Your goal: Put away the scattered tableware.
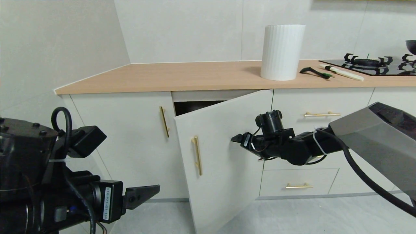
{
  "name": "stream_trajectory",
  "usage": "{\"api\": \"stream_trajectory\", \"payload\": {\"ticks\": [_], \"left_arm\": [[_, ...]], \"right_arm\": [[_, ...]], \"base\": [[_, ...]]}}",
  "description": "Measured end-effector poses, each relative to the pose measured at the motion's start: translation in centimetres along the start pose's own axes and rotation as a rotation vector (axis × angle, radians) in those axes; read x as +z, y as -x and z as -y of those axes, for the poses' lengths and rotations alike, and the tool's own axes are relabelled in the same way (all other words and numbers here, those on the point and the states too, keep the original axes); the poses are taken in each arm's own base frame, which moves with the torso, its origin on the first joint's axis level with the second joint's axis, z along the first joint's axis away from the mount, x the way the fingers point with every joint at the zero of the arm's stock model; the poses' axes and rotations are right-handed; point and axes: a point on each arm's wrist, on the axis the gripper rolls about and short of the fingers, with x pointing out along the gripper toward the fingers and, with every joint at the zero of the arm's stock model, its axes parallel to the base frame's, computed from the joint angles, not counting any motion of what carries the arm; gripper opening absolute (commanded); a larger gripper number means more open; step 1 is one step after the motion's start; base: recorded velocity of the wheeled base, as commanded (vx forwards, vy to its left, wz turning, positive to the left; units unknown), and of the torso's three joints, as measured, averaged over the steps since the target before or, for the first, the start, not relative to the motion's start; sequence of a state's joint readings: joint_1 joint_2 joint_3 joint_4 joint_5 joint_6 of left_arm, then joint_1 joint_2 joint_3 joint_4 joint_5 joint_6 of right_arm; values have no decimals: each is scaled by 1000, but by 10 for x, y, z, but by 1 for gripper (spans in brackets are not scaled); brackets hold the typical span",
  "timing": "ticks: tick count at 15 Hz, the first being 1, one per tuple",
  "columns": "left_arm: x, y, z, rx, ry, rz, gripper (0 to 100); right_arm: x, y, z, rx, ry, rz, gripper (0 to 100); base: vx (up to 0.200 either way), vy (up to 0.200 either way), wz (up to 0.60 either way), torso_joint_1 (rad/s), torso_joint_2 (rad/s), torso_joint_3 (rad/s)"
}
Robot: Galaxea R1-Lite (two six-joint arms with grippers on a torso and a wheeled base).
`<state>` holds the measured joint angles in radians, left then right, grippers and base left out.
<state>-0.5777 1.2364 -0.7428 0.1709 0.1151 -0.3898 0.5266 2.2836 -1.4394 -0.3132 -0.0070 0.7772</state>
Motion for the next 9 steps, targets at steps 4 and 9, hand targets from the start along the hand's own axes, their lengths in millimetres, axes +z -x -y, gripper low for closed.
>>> {"api": "stream_trajectory", "payload": {"ticks": [4,9], "left_arm": [[-2,0,-1,0,-36,1,100],[-4,-1,-2,-7,-43,27,100]], "right_arm": [[5,-2,-3,-30,-20,62,100],[14,-10,-9,-38,-75,137,100]], "base": [[0,0,0,0,0,0],[0,0,0,0,0,0]]}}
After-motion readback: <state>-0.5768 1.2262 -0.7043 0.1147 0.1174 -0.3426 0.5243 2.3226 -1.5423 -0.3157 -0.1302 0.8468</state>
